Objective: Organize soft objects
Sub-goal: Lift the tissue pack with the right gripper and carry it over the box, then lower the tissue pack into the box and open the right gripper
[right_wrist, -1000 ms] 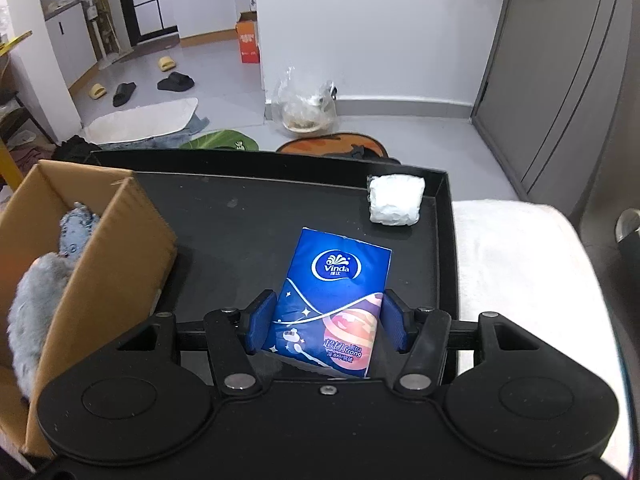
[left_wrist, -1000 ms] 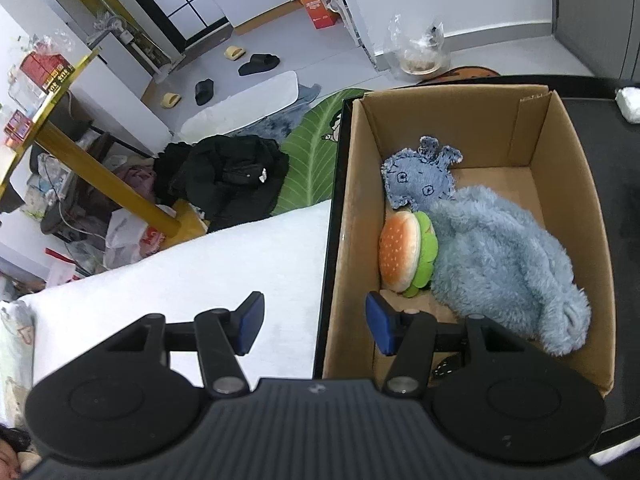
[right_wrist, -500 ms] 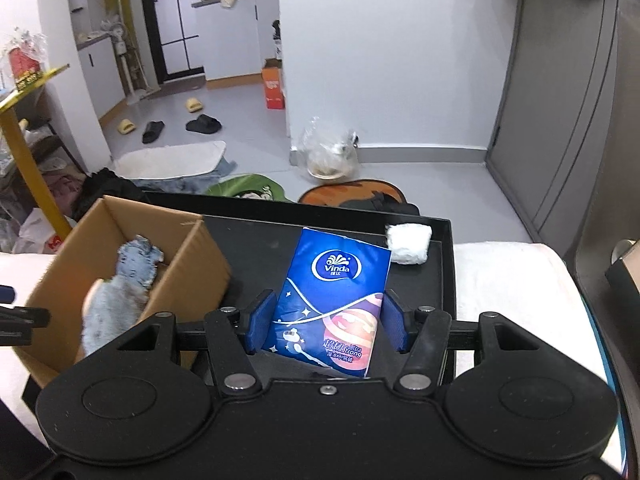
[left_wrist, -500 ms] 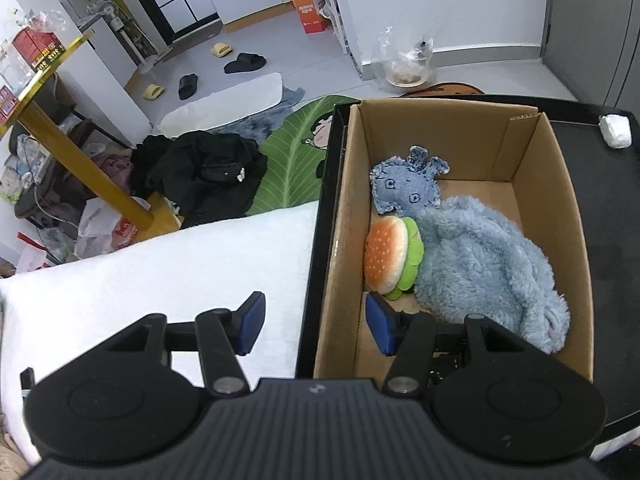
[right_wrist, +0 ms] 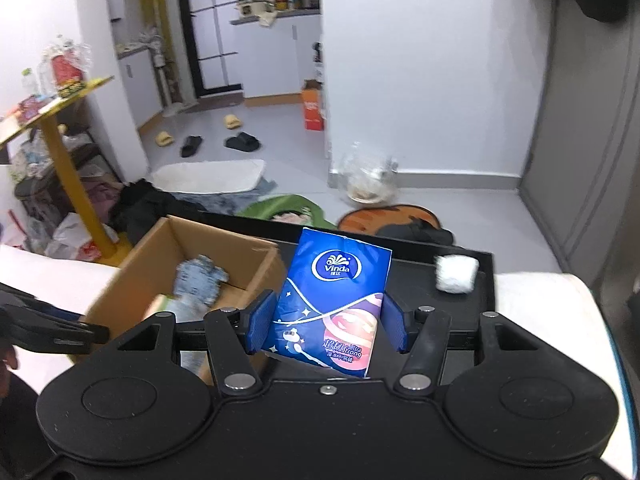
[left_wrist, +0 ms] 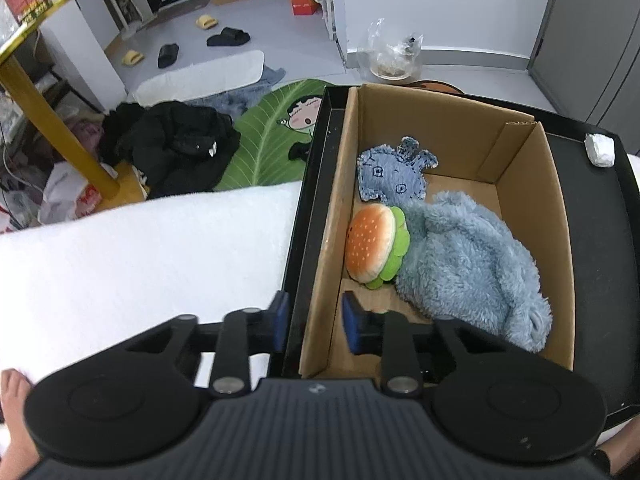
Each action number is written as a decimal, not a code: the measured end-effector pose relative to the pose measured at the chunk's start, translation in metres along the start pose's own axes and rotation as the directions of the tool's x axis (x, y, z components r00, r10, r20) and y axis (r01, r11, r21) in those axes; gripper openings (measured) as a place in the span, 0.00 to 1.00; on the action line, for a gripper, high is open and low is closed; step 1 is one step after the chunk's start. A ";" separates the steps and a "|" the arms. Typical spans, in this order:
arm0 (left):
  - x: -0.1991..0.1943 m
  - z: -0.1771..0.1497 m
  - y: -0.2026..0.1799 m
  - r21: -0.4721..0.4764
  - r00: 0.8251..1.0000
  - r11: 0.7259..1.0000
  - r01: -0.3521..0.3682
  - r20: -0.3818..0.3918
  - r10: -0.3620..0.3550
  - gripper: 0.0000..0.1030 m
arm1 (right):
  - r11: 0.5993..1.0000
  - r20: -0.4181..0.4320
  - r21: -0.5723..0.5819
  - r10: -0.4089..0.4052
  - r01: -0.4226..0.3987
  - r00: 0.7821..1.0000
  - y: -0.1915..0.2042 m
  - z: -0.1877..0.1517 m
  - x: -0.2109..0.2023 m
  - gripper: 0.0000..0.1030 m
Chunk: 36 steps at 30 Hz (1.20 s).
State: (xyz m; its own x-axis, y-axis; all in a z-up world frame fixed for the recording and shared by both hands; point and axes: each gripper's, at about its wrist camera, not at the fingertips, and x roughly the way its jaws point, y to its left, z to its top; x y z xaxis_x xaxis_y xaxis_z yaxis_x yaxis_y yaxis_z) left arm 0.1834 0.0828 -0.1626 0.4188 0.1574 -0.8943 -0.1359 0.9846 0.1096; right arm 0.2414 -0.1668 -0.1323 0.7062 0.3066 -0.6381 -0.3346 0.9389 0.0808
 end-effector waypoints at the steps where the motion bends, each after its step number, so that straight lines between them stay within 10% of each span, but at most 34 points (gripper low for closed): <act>1: 0.001 0.000 0.001 -0.007 1.000 1.000 0.007 -0.005 -0.007 0.20 | 1.000 0.004 -0.007 0.014 -0.014 1.000 0.004 0.001 0.000 0.54; 24: 0.018 -0.002 0.022 -0.070 0.989 0.990 0.119 -0.075 -0.124 0.10 | 0.909 -0.091 -0.309 0.264 -0.279 0.960 0.108 0.012 0.004 0.54; 36: 0.019 -0.004 0.033 -0.102 0.981 0.979 0.176 -0.069 -0.183 0.11 | 0.895 -0.186 -0.204 0.363 -0.397 0.913 0.120 0.020 0.021 0.57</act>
State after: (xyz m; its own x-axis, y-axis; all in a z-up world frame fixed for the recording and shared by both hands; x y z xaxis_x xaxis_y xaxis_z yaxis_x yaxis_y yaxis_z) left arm 0.1835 0.1179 -0.1779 0.3740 -0.0312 -0.9269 -0.1507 0.9841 -0.0939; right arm 0.2288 -0.0442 -0.1210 0.4075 0.5920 -0.6953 -0.7070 0.6865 0.1700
